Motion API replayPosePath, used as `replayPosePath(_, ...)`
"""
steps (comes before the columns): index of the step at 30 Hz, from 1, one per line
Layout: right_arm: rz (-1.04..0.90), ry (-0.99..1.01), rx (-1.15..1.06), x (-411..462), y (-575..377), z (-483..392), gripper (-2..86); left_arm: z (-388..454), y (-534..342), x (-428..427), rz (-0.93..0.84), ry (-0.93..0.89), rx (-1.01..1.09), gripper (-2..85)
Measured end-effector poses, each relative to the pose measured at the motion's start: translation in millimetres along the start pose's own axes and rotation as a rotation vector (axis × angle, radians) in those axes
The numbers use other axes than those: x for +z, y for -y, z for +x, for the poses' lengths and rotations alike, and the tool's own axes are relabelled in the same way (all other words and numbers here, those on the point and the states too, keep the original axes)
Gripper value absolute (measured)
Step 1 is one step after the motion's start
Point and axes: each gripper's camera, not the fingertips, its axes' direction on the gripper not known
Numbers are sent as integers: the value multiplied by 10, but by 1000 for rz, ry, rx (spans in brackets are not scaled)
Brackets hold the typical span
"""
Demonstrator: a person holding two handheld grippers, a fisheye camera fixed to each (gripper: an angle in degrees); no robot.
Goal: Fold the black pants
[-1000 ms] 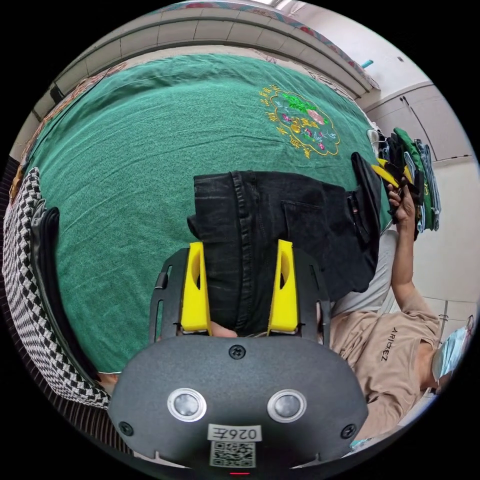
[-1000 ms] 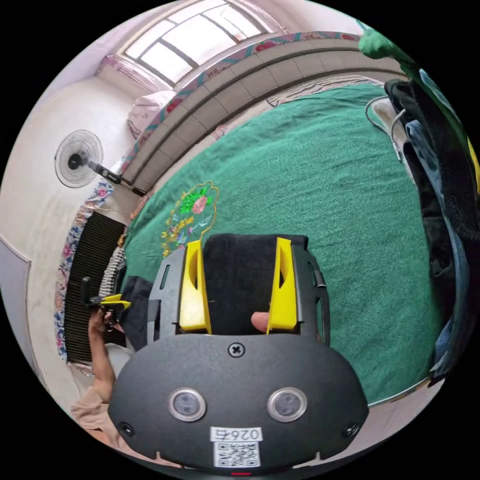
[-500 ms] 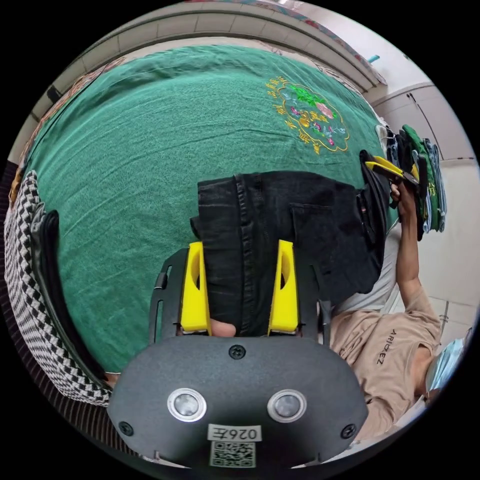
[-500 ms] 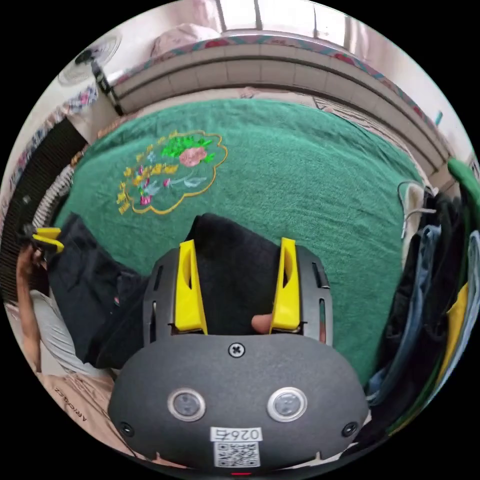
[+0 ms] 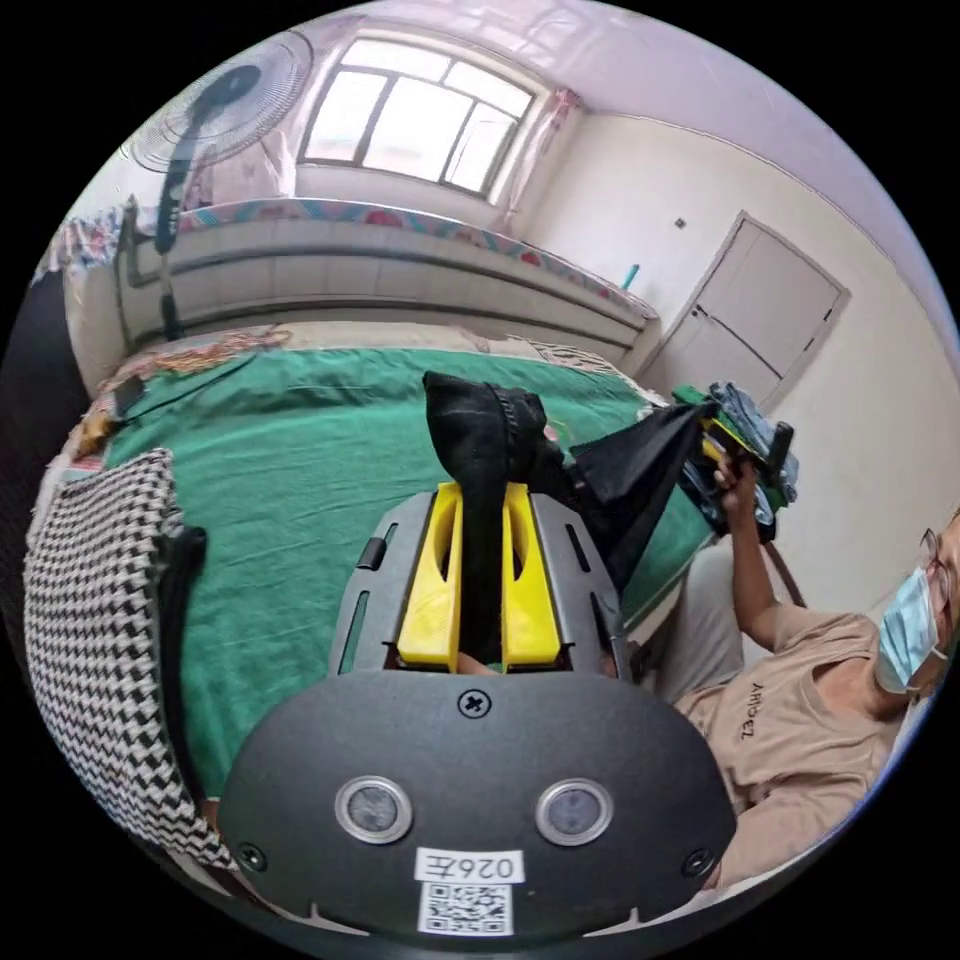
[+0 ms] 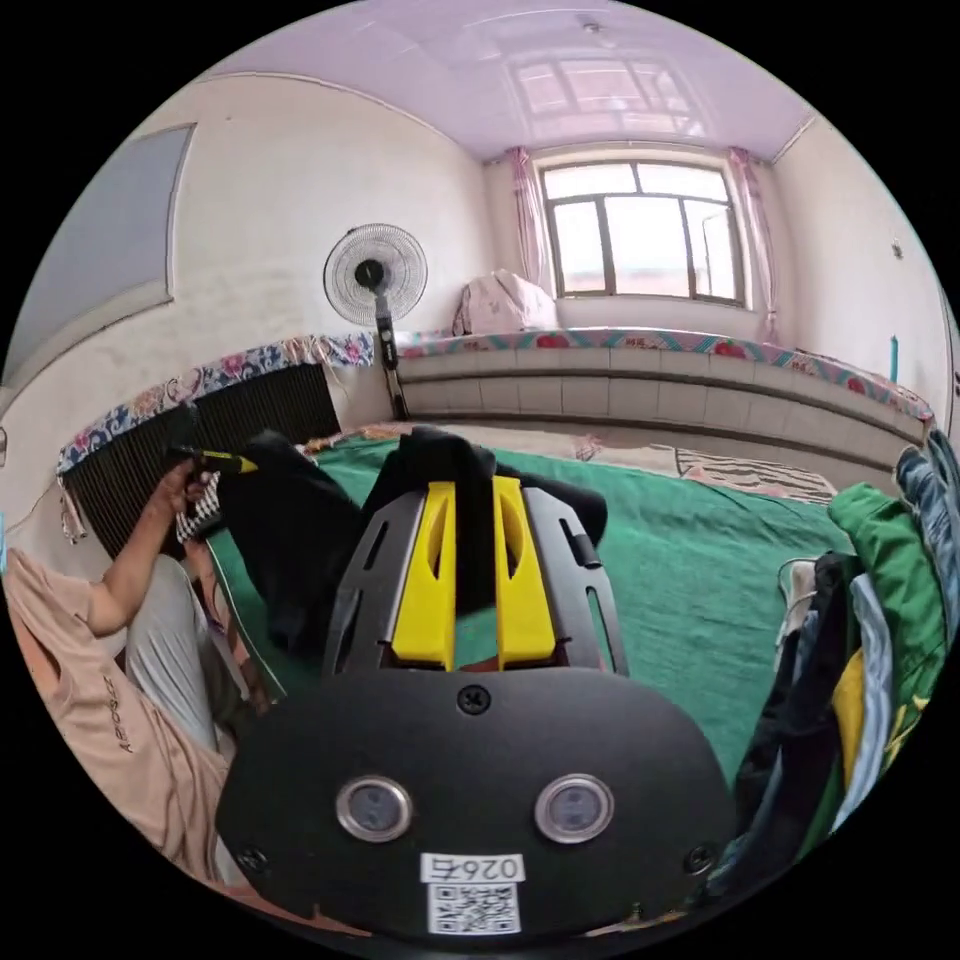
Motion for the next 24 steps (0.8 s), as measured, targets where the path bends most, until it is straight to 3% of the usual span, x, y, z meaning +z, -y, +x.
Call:
replayPosePath(2,-116,-43,-26,2,-106,55,2,-303,-117,-226,-15,74,-77,84)
replayPosePath(3,-253,-83,10,115,-211,170,-4,-577,-209,-291,-44,105,-164,95)
replayPosePath(5,-342,-236,174,183,-347,438,-1,-1018,-354,-326,-116,115,-316,99)
replayPosePath(6,-301,-328,319,100,-373,591,5,-1263,-455,-378,-133,111,-404,90)
replayPosePath(8,-221,-283,373,-24,-318,606,30,-1502,-590,-506,-99,62,-470,90)
replayPosePath(10,-126,-142,302,-11,-208,402,40,-1643,-681,-601,-56,-21,-488,117)
replayPosePath(13,-185,-12,128,507,30,-204,58,-1807,-729,-570,-123,-29,-504,203)
replayPosePath(18,-377,12,-185,1853,126,-1522,142,-1938,-666,-205,-434,149,-456,260)
replayPosePath(22,-611,16,-247,2818,-240,-2059,197,-1846,-572,-57,-541,254,-386,261)
replayPosePath(24,-578,6,-134,2913,-392,-2074,170,-1778,-521,-50,-577,311,-346,259)
